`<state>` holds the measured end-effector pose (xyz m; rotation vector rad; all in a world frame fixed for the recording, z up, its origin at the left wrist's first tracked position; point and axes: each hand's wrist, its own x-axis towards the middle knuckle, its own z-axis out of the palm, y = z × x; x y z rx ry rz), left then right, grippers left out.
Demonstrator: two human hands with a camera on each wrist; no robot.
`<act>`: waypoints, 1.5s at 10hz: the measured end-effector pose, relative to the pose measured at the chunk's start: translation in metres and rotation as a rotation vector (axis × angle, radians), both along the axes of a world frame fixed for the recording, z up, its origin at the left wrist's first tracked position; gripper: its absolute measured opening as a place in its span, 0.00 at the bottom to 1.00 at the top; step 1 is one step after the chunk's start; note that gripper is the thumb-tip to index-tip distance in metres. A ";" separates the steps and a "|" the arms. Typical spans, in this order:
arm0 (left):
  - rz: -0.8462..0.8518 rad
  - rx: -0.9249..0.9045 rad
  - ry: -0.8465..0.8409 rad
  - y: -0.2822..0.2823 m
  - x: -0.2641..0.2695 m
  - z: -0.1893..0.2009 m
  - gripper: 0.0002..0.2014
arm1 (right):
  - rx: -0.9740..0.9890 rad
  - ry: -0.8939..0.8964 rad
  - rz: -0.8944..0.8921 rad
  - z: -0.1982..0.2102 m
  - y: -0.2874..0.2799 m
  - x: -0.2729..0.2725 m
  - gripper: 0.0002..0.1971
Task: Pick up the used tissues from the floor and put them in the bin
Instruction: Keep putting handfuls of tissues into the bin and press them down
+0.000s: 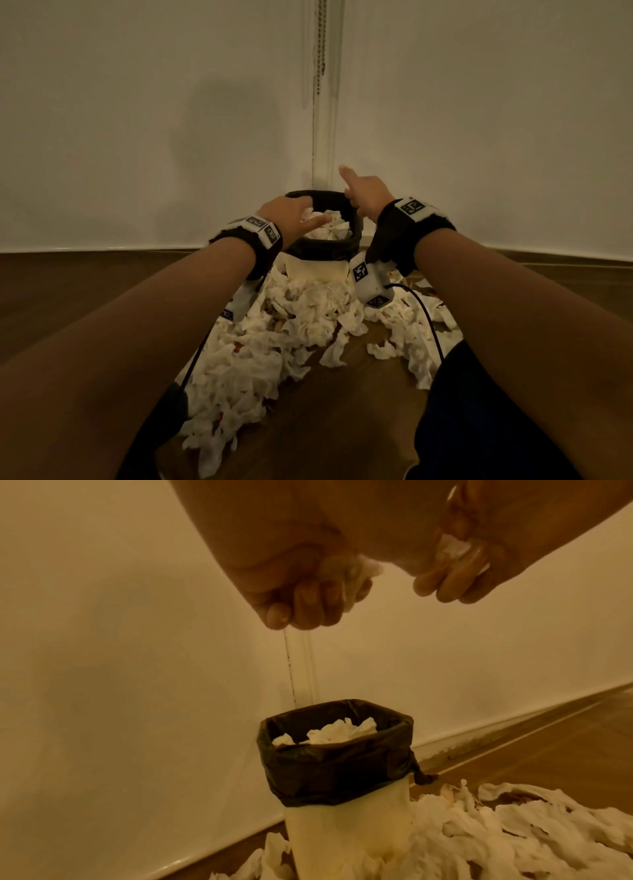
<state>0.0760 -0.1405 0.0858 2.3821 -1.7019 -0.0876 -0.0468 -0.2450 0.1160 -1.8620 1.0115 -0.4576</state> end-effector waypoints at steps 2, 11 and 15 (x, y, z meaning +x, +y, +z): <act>0.130 0.053 -0.234 -0.006 0.006 -0.018 0.31 | -0.112 0.007 -0.257 -0.020 -0.036 0.004 0.24; 0.376 -0.205 0.595 -0.069 0.002 -0.061 0.31 | 0.699 -0.341 -0.213 -0.060 -0.055 0.019 0.27; 0.215 -0.091 0.531 -0.042 -0.040 -0.121 0.17 | 0.461 0.074 -0.284 -0.083 -0.062 -0.032 0.16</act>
